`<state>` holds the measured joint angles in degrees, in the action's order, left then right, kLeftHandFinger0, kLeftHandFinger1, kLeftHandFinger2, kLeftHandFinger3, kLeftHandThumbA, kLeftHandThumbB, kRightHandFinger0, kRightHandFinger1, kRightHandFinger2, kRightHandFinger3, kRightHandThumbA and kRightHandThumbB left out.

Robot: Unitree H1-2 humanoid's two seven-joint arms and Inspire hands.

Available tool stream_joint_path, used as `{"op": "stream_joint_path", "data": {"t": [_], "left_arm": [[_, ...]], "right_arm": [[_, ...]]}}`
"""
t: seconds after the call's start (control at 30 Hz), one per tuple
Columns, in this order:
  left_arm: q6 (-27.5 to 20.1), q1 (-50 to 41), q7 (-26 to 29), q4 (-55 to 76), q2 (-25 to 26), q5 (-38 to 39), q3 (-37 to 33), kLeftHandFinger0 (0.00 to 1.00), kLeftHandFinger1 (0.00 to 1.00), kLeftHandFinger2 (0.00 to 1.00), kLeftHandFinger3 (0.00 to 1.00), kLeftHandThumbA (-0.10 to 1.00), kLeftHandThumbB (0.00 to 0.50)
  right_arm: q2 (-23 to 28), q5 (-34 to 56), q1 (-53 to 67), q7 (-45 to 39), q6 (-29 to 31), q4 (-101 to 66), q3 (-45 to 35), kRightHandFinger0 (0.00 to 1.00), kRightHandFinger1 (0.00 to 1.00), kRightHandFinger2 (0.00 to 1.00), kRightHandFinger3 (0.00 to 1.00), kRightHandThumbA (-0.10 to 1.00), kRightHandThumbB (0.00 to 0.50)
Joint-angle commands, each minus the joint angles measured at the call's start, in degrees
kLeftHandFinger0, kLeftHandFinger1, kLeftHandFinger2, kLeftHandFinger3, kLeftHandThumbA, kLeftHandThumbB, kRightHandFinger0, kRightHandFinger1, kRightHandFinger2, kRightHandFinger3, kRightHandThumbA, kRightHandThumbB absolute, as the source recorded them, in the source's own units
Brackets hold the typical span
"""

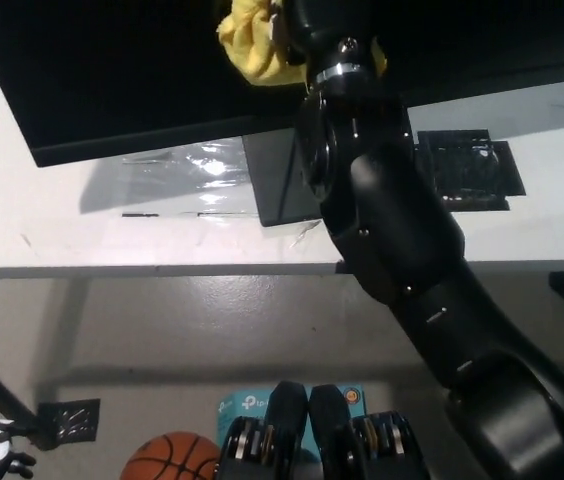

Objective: The robot uses its right hand to pick up the cloth kept in the middle of the desk and use it to wipe the monitor in the middle of the desk by swiping its screen twice

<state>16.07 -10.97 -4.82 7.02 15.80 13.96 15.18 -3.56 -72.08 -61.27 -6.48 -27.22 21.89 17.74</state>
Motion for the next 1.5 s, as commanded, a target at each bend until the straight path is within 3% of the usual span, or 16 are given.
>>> {"op": "stream_joint_path", "data": {"t": [0.0,0.27,0.3,0.33,0.47,0.53,0.57,0.7,0.8,0.83,0.93,0.97,1.07,1.17,1.3,1.47], "left_arm": [[-2.0,-0.1,-0.8,1.0,0.5,0.1,0.3,0.41,0.39,0.54,0.71,-0.08,0.226],[-1.8,0.1,-0.2,1.3,0.5,0.2,1.1,0.44,0.41,0.55,0.72,-0.10,0.218],[-1.2,0.0,0.0,1.6,0.6,0.2,1.2,0.44,0.42,0.56,0.73,-0.10,0.223],[-0.8,-0.1,0.1,1.8,0.5,0.3,1.4,0.41,0.39,0.56,0.73,-0.10,0.213],[-1.4,0.0,0.0,1.9,0.5,-0.2,1.4,0.35,0.36,0.55,0.72,-0.10,0.221],[-1.5,0.2,0.1,1.8,0.5,-0.4,1.5,0.34,0.35,0.55,0.72,-0.10,0.220],[-1.5,0.2,0.0,1.8,0.4,-0.1,1.6,0.34,0.35,0.55,0.71,-0.10,0.225],[-1.5,0.2,0.1,1.6,0.3,0.1,1.8,0.35,0.36,0.54,0.71,-0.10,0.216],[-1.4,0.4,0.1,1.5,0.3,0.1,1.8,0.35,0.36,0.54,0.71,-0.10,0.218],[-1.2,0.4,0.0,1.6,0.4,0.0,1.7,0.36,0.37,0.55,0.71,-0.10,0.218],[-1.1,-0.2,0.4,2.1,0.4,-0.8,1.6,0.39,0.38,0.57,0.71,-0.10,0.223],[-1.5,-0.4,0.2,2.2,0.5,-0.8,1.6,0.39,0.39,0.57,0.72,-0.10,0.220],[-1.5,-0.7,0.2,2.3,0.5,-0.7,1.7,0.36,0.37,0.56,0.73,-0.10,0.213],[-0.8,-0.8,0.3,2.6,0.6,-0.6,1.7,0.35,0.37,0.57,0.71,-0.10,0.213],[-1.4,-0.8,-0.2,2.0,0.4,0.2,2.0,0.36,0.37,0.55,0.69,-0.10,0.222],[-1.7,-0.9,-0.2,2.1,0.5,-0.3,1.7,0.36,0.36,0.54,0.68,-0.10,0.213]], "right_arm": [[4.4,-0.4,0.4,-2.3,0.3,-3.3,0.3,0.00,0.03,0.32,0.12,-0.10,0.087],[12.5,1.9,9.4,-6.1,0.9,-14.4,-0.2,0.00,0.03,0.37,0.39,-0.10,0.066],[13.3,1.6,10.8,-5.9,1.1,-15.7,0.0,0.00,0.02,0.37,0.35,-0.10,0.067],[15.2,2.1,13.8,-5.9,2.0,-18.1,-0.2,0.00,0.00,0.31,0.12,-0.10,0.063],[19.6,3.7,20.6,-7.2,2.3,-22.5,-1.0,0.00,0.00,0.29,0.40,-0.10,0.031],[20.6,5.2,22.0,-7.9,2.5,-23.2,-1.5,0.00,0.02,0.34,0.31,-0.10,0.017],[22.0,6.4,24.8,-5.3,4.1,-23.4,-2.0,0.00,0.03,0.34,0.14,-0.10,0.033],[23.2,9.0,28.0,-2.2,5.5,-20.8,-3.0,0.00,0.10,0.41,0.08,-0.10,0.043],[23.5,8.8,28.7,-1.6,5.1,-19.2,-2.9,0.00,0.12,0.42,0.15,-0.10,0.029],[23.4,8.8,29.0,-0.7,5.0,-18.1,-3.0,0.00,0.13,0.43,0.28,-0.10,0.031],[23.1,10.9,29.6,1.6,5.8,-14.3,-3.7,0.00,0.13,0.44,0.30,-0.10,0.087],[23.1,10.3,28.9,-0.6,3.8,-11.7,-3.3,0.00,0.17,0.49,0.43,-0.10,0.066],[22.9,10.7,26.5,1.1,3.9,-4.6,-3.0,0.00,0.20,0.51,0.39,-0.10,0.078],[22.3,12.4,24.0,4.2,4.6,1.4,-3.5,0.00,0.11,0.35,0.38,-0.10,0.138],[21.6,13.1,20.4,8.5,4.7,7.2,-3.1,0.00,0.02,0.29,0.27,-0.10,0.075],[21.1,14.9,15.4,8.0,4.6,8.8,-2.9,0.00,0.10,0.41,0.22,-0.10,0.018]]}}
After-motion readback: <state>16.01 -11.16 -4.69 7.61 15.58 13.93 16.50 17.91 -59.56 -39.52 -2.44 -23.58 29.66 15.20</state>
